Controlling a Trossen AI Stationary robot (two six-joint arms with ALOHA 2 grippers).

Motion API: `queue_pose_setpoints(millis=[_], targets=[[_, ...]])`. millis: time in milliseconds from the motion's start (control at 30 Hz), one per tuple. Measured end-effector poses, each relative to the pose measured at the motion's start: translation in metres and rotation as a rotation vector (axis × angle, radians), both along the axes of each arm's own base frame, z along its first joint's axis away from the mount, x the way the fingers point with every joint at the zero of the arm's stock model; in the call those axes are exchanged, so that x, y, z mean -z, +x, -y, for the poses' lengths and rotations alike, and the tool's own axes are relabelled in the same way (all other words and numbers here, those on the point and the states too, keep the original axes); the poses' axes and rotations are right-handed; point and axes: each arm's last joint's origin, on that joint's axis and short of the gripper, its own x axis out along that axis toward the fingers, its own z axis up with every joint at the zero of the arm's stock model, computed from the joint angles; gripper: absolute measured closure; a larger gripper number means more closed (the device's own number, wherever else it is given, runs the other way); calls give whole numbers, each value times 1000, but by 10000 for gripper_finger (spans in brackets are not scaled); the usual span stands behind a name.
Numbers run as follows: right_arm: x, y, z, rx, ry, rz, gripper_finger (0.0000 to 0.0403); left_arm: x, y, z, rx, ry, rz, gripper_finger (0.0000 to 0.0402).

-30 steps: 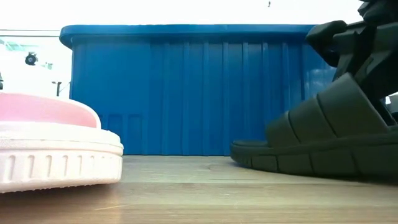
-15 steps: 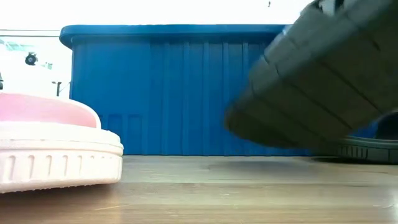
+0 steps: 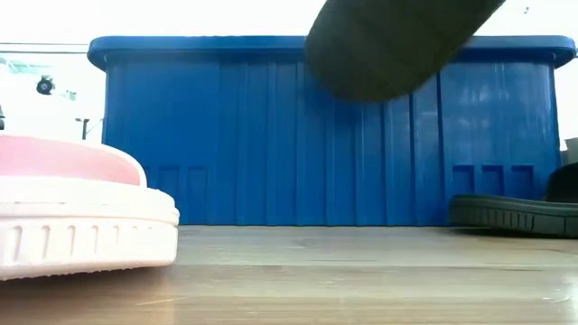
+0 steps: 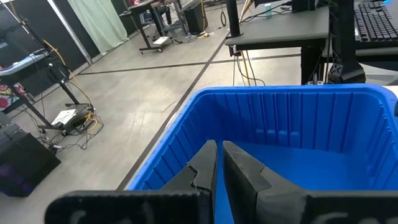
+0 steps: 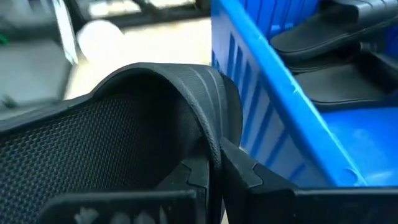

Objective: Pick and place slides into bin
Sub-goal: Put the black slide into the blue bin

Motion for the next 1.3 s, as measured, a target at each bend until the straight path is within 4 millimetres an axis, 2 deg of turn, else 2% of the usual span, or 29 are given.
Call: queue_pose_setpoints(millis=[333,800,1100,1300], targets=[[-41,-22,18,82,273,184,390,0,-1,0,1,1,1,391],[-111,-48,36,34,615,647,390,-1,0,0,1,1,4,391],[-137,-58,41,-56,598,864,390,-1,0,0,1,1,7,391],[-148,-63,44,-81,457,987,390,-1,0,0,0,1,7,391]])
